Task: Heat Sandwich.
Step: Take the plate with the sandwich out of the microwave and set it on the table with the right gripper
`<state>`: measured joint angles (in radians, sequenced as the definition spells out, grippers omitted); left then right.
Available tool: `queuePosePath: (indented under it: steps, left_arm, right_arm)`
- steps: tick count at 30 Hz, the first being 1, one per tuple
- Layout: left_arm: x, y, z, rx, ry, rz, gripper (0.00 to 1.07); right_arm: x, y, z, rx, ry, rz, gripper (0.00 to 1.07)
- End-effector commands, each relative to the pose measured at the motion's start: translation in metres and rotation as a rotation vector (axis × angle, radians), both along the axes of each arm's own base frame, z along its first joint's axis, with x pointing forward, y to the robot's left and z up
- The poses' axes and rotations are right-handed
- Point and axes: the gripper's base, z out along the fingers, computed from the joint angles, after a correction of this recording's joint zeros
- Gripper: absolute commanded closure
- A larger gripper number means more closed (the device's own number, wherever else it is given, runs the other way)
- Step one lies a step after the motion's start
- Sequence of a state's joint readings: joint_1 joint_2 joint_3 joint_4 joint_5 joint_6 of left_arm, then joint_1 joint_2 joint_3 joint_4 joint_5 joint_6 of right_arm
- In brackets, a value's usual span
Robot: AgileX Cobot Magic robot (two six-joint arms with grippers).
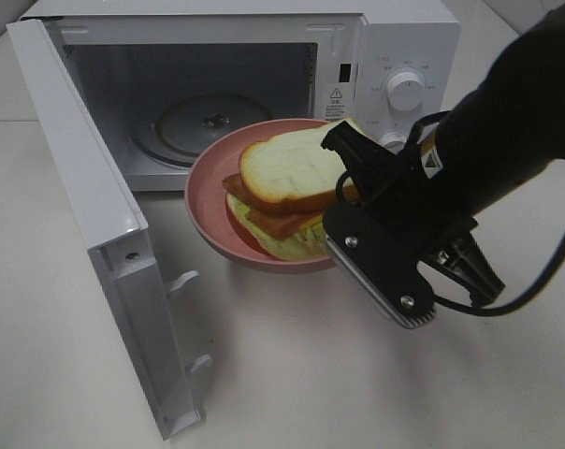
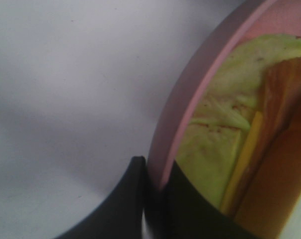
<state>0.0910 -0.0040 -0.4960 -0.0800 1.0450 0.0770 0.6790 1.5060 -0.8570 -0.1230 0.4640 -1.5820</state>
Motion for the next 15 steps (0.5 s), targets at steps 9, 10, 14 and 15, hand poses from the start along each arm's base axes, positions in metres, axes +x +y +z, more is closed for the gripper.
queuePosePath:
  steps: [9,10,14,15]
  left_arm:
    - [-0.004,-0.001,0.0,-0.008,-0.034,0.002,0.09]
    - [-0.004,-0.001,0.0,-0.008,-0.034,0.002,0.09]
    - [-0.004,-0.001,0.0,-0.008,-0.034,0.002,0.09]
    - [-0.004,-0.001,0.0,-0.008,-0.034,0.002,0.09]
  right_arm:
    - [-0.038,-0.031,0.011,0.06,-0.037,-0.058,1.07]
    - [-0.042,-0.034,0.011,0.062,-0.038,-0.068,1.07]
    - [-0.054,-0.047,0.008,0.054,-0.039,-0.095,1.07]
    - [-0.054,-0.047,0.008,0.054,-0.039,-0.095,1.07]
